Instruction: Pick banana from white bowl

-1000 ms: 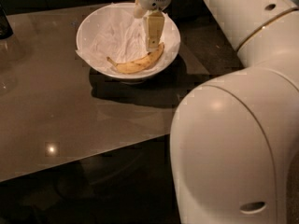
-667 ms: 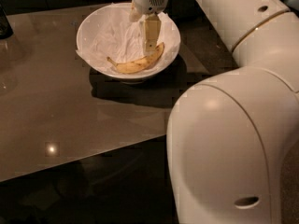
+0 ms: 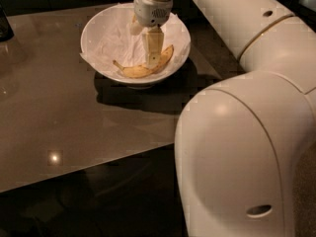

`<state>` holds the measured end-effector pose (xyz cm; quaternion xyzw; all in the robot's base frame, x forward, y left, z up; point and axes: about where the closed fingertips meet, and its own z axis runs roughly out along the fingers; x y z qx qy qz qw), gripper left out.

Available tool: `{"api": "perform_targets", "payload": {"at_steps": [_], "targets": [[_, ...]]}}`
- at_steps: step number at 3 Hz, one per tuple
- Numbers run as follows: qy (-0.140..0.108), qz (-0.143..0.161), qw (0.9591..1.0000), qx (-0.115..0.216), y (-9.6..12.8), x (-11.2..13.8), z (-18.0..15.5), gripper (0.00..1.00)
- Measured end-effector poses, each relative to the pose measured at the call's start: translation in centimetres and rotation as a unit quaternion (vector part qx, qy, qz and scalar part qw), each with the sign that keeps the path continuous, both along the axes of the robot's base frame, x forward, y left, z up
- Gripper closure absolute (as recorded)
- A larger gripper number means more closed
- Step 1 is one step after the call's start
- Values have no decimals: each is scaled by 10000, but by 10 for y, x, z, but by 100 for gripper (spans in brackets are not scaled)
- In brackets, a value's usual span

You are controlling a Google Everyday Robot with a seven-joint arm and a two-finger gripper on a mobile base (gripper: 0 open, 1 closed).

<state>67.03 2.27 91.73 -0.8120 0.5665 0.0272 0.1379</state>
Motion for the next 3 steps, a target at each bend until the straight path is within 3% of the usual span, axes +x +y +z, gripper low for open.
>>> {"api": "perform_targets", "payload": {"at_steps": [3], "targets": [[313,167,9994,-54,6,-6,-34,28]]}}
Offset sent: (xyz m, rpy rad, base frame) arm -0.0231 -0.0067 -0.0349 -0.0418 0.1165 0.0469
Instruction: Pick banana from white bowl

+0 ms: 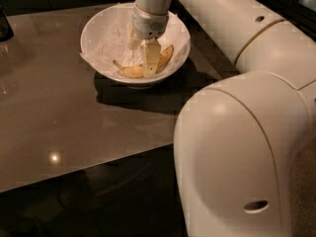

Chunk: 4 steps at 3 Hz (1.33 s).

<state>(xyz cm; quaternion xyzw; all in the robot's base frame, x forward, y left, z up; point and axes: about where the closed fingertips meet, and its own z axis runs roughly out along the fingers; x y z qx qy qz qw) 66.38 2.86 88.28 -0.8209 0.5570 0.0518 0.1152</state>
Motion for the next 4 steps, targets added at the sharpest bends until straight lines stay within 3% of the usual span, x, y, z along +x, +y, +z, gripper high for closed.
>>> {"api": "perform_targets", "payload": {"at_steps": [2,4], "targets": [[82,63,9999,-71,1,1,-9,31],[123,147,9997,-121,3,0,-14,26]]}}
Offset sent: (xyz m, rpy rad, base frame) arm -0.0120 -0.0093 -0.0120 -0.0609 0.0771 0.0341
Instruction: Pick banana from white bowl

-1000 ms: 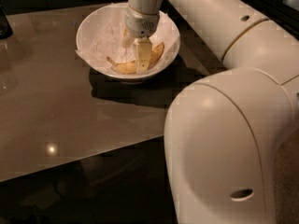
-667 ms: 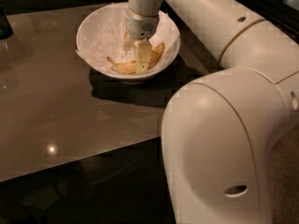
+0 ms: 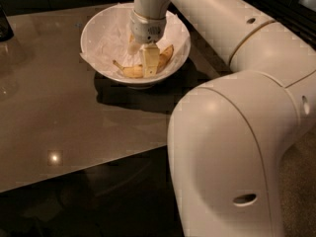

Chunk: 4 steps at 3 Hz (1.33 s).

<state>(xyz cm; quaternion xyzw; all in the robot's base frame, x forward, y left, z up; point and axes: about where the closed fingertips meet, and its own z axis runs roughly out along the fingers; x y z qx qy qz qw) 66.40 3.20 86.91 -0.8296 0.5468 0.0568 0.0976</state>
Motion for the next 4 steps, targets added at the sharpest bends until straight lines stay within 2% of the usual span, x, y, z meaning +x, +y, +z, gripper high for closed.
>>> {"api": "perform_targets", "payload": {"at_steps": [4], "targets": [[218,360,9991,-24,20,-8,-22,24]]}}
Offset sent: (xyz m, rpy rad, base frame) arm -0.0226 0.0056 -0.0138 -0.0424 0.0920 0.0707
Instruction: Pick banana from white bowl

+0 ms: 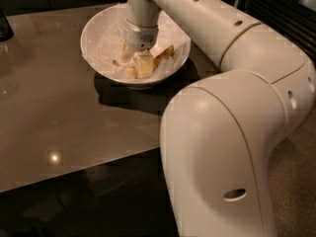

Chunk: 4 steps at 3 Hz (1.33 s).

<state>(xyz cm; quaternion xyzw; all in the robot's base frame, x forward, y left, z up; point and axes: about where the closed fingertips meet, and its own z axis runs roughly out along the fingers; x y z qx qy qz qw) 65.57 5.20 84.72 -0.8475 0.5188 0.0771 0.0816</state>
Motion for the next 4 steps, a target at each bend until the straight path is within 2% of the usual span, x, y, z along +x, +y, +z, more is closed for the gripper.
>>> {"api": "perform_targets", "payload": {"at_steps": [1,3,4], "targets": [[-163,112,9998,44,-2,-3,6,43],[-164,113,9998,45,-2,-3,6,89],[-164,113,9998,45,-2,-3,6,100]]}}
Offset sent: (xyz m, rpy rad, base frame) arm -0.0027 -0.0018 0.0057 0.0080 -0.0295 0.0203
